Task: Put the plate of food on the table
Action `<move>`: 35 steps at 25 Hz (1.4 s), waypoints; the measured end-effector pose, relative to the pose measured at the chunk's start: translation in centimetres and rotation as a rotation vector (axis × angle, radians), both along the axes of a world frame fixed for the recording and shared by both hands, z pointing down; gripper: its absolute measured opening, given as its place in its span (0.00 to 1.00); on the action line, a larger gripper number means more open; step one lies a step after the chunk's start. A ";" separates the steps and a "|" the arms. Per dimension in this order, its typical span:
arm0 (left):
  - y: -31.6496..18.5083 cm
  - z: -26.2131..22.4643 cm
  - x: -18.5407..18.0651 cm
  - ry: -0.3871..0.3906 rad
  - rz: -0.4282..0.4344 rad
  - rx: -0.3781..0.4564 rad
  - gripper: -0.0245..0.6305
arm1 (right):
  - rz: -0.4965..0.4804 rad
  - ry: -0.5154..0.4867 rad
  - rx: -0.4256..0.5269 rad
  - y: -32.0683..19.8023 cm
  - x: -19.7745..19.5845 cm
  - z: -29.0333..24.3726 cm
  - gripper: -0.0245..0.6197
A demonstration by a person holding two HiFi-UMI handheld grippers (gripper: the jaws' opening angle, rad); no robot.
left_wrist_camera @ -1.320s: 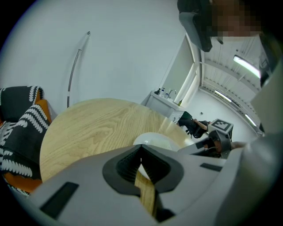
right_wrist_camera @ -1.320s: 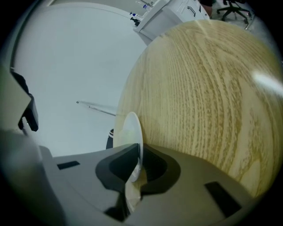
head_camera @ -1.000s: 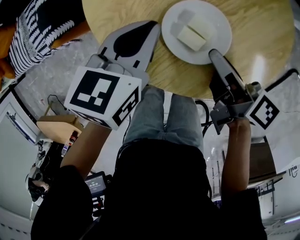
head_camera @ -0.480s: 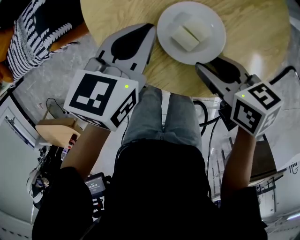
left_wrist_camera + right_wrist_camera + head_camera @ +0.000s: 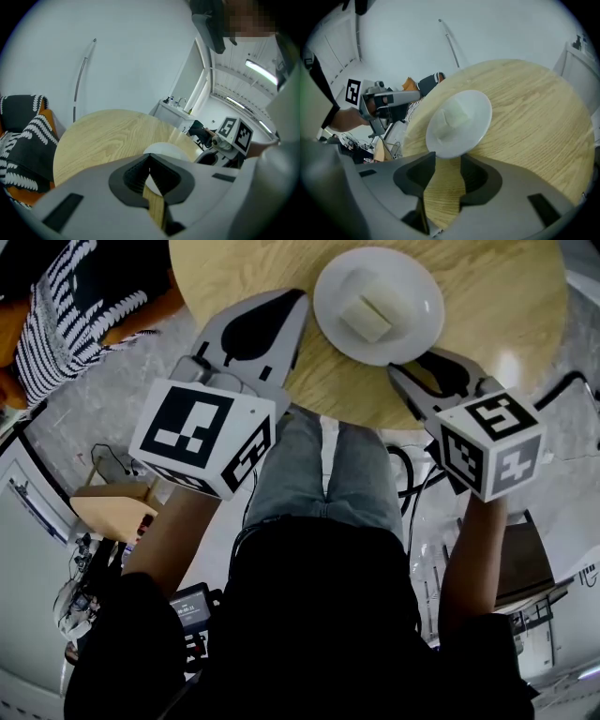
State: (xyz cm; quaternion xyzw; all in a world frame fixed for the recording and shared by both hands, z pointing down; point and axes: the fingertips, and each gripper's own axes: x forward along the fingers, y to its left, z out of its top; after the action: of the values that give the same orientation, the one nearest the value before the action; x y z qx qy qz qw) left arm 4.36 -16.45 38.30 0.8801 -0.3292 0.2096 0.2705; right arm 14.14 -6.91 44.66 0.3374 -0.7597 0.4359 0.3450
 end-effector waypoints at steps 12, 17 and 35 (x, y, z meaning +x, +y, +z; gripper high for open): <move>0.3 -2.6 0.4 0.006 0.025 0.036 0.05 | 0.028 -0.063 -0.041 0.3 0.2 -0.1 0.31; 0.6 -3.1 0.7 0.004 0.035 0.042 0.05 | -0.012 -0.030 -0.021 0.4 0.3 0.0 0.31; 0.7 -6.1 1.1 0.003 0.049 0.082 0.05 | -0.050 0.194 0.027 0.2 1.0 1.1 0.16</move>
State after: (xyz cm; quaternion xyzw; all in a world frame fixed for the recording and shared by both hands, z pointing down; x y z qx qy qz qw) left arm 5.45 -15.73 32.22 0.8985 -0.3156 0.2013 0.2293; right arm 15.10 -6.70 45.80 0.3634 -0.7367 0.3823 0.4233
